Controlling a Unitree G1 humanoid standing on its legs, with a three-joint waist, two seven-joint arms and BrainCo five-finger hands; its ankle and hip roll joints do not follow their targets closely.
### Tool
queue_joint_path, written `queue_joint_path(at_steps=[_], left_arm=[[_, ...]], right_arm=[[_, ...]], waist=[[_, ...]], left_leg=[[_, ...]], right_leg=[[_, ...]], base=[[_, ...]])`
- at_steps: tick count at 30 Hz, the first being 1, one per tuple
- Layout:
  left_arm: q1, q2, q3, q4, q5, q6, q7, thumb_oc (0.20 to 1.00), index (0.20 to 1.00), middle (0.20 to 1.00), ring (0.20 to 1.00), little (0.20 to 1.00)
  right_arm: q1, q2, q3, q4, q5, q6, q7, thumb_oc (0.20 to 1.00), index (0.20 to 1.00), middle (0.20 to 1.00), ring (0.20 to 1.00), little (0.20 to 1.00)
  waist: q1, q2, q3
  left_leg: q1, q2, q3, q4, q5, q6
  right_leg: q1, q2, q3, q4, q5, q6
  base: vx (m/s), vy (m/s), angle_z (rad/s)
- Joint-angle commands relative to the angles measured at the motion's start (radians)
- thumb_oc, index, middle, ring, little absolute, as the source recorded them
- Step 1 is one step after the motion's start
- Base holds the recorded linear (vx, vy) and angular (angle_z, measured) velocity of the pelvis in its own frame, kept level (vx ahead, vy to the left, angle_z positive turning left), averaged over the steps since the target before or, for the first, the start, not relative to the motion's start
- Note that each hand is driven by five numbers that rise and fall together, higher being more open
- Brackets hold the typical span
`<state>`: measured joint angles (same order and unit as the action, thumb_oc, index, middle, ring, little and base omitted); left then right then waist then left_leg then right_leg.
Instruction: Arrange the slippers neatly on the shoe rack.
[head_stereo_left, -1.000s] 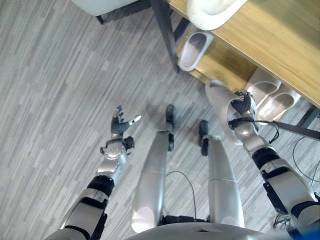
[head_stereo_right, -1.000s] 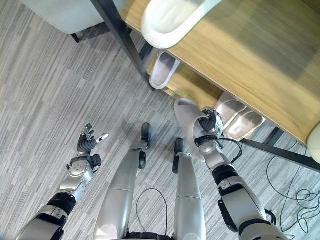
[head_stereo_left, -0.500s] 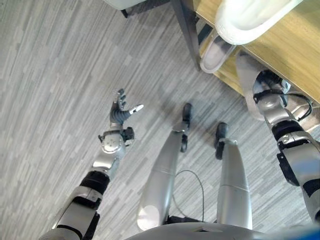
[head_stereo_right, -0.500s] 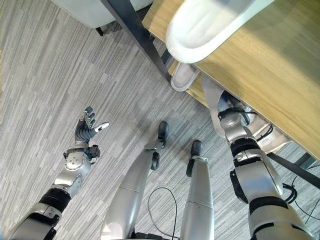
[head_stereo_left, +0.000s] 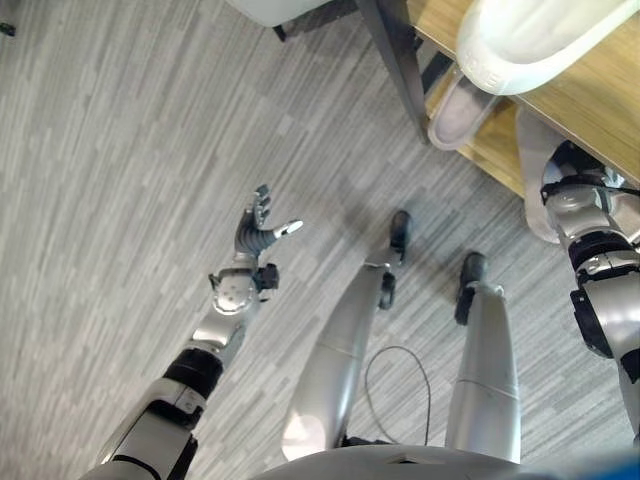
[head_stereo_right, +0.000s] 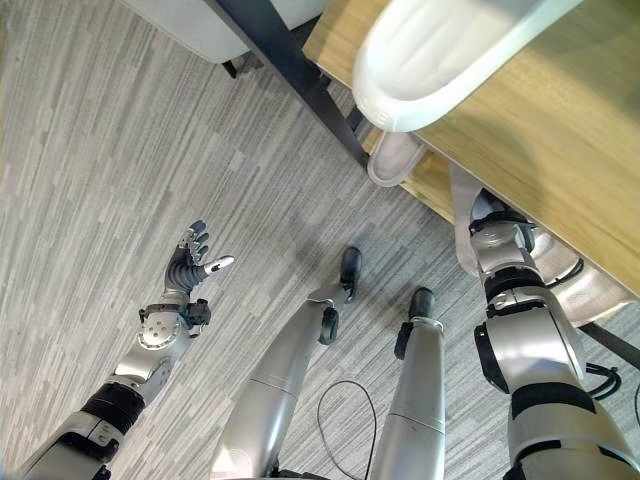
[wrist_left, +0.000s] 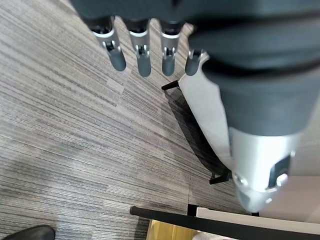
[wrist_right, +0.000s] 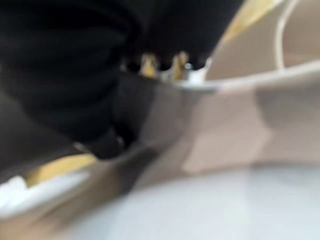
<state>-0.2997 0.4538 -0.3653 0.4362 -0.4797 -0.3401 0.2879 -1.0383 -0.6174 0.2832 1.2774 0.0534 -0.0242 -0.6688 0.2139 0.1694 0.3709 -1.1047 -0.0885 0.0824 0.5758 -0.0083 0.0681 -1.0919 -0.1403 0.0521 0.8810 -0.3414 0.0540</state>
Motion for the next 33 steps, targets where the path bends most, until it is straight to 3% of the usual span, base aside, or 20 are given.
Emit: queue_joint_path(at_steps=[1, 18, 19, 20, 24, 29, 33], left_arm=[[0.042, 0.001, 0.007, 0.024, 0.03, -0.056, 0.011, 1.0, 1.0, 1.0, 1.0, 1.0], [0.049, 0.03, -0.056, 0.02, 0.136, -0.067, 0.046, 1.0, 1.0, 1.0, 1.0, 1.0], [0.048, 0.03, -0.057, 0.02, 0.136, -0.068, 0.047, 1.0, 1.0, 1.0, 1.0, 1.0], [0.042, 0.031, -0.06, 0.026, 0.139, -0.066, 0.056, 1.0, 1.0, 1.0, 1.0, 1.0], [0.048, 0.038, -0.065, 0.002, 0.167, -0.063, 0.067, 1.0, 1.0, 1.0, 1.0, 1.0], [0.036, 0.038, -0.065, 0.037, 0.177, -0.057, 0.075, 1.0, 1.0, 1.0, 1.0, 1.0], [0.014, 0.033, -0.067, 0.093, 0.165, -0.051, 0.071, 1.0, 1.0, 1.0, 1.0, 1.0]], right_arm=[[0.002, -0.061, 0.018, -0.038, 0.006, -0.02, -0.035, 0.2, 0.2, 0.2, 0.2, 0.2], [-0.102, -0.129, 0.055, 0.037, 0.038, -0.02, -0.05, 0.2, 0.2, 0.2, 0.2, 0.2], [-0.102, -0.129, 0.055, 0.037, 0.038, -0.02, -0.05, 0.335, 0.335, 0.335, 0.335, 0.335], [-0.119, -0.128, 0.065, 0.06, 0.036, -0.008, -0.061, 1.0, 1.0, 1.0, 1.0, 1.0], [-0.149, -0.118, 0.077, 0.097, 0.044, 0.004, -0.052, 1.0, 1.0, 1.0, 1.0, 1.0], [-0.135, -0.06, 0.071, 0.079, 0.077, -0.006, -0.037, 1.0, 1.0, 1.0, 1.0, 1.0], [-0.118, 0.024, 0.057, 0.102, 0.118, -0.009, -0.012, 1.0, 1.0, 1.0, 1.0, 1.0]], waist=[[0.003, 0.01, -0.046], [0.03, 0.035, -0.064], [0.03, 0.035, -0.064], [0.031, 0.036, -0.066], [0.038, 0.045, -0.066], [0.03, 0.034, -0.063], [0.019, 0.023, -0.054]], left_leg=[[-0.026, 0.025, -0.029, 0.02, -0.147, -0.05], [-0.059, 0.007, -0.009, 0.027, -0.146, -0.046], [-0.059, 0.007, -0.008, 0.027, -0.146, -0.046], [-0.061, 0.008, -0.006, 0.021, -0.144, -0.045], [-0.056, 0.003, -0.001, 0.016, -0.14, -0.045], [-0.05, 0.003, 0.002, 0.007, -0.137, -0.045], [-0.036, 0.01, 0.002, -0.013, -0.127, -0.046]], right_leg=[[0.116, -0.075, 0.005, -0.111, 0.037, 0.055], [0.063, -0.107, 0.021, -0.077, 0.054, 0.069], [0.062, -0.107, 0.022, -0.077, 0.054, 0.069], [0.06, -0.11, 0.022, -0.08, 0.056, 0.071], [0.059, -0.113, 0.026, -0.08, 0.058, 0.07], [0.063, -0.099, 0.028, -0.096, 0.07, 0.067], [0.072, -0.089, 0.028, -0.114, 0.076, 0.064]], base=[[0.0, 0.0, 0.0], [0.01, 0.008, 0.01], [0.0, 0.0, 0.0], [0.0, 0.0, 0.0], [0.0, 0.019, 0.01], [0.0, 0.008, 0.0], [0.0, 0.0, 0.0]])
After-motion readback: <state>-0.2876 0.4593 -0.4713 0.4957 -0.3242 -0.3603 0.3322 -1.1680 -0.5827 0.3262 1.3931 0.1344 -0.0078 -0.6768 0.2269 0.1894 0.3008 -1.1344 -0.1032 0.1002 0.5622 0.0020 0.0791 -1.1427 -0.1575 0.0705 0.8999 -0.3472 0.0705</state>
